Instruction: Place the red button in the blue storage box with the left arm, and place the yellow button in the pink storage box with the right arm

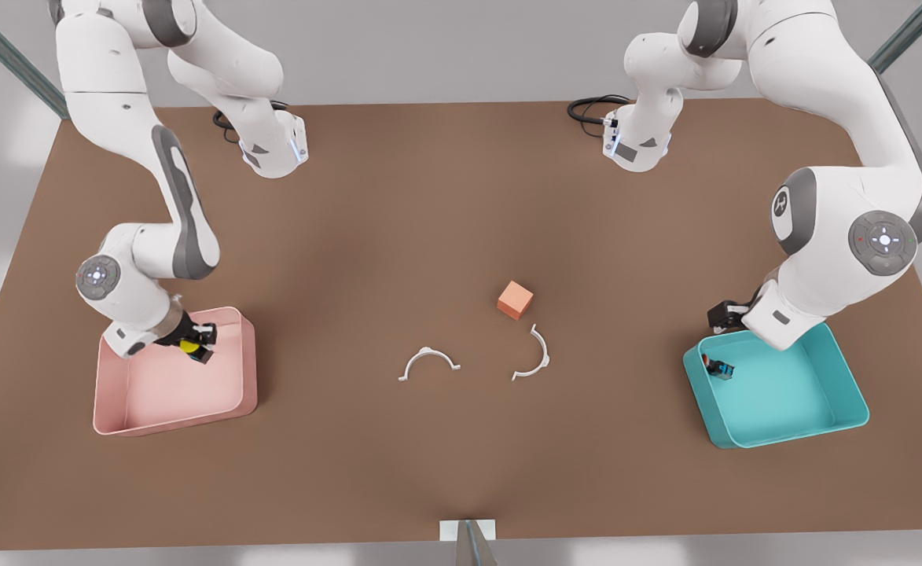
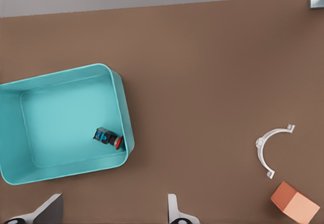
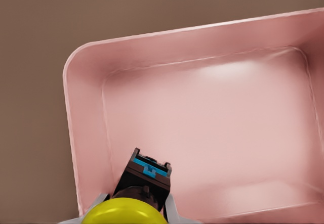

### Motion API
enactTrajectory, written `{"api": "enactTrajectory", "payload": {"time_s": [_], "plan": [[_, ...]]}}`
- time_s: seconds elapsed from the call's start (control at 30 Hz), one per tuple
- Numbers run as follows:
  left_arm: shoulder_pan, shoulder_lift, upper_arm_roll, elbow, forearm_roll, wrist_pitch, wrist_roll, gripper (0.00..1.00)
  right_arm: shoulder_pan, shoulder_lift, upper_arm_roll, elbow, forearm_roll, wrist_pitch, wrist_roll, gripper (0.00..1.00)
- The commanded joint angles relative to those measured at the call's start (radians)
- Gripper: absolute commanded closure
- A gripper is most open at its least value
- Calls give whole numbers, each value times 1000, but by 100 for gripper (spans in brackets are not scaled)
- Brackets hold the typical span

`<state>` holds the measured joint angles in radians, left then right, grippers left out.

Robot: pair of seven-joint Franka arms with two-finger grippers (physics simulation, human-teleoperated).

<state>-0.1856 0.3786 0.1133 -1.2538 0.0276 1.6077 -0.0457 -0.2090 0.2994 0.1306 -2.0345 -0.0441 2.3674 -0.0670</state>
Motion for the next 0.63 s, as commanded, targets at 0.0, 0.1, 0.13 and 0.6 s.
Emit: {"api": "enactTrajectory", "payload": {"time_s": [0.0, 0.1, 0.13, 0.6], "plan": [[0, -1, 0, 1, 2, -8, -122, 0, -38, 35, 0, 4, -6, 18, -208, 43], [0, -1, 0, 1, 2, -8, -123, 0, -47, 86, 0, 22, -3, 45, -209, 2], [0, -1, 0, 1, 2, -8, -122, 0, -44, 86, 0, 27, -3, 46, -208, 0], [0, 0, -1, 1, 0, -5, -122, 0, 237, -141, -106, 560, 7, -725, 61, 0]]}}
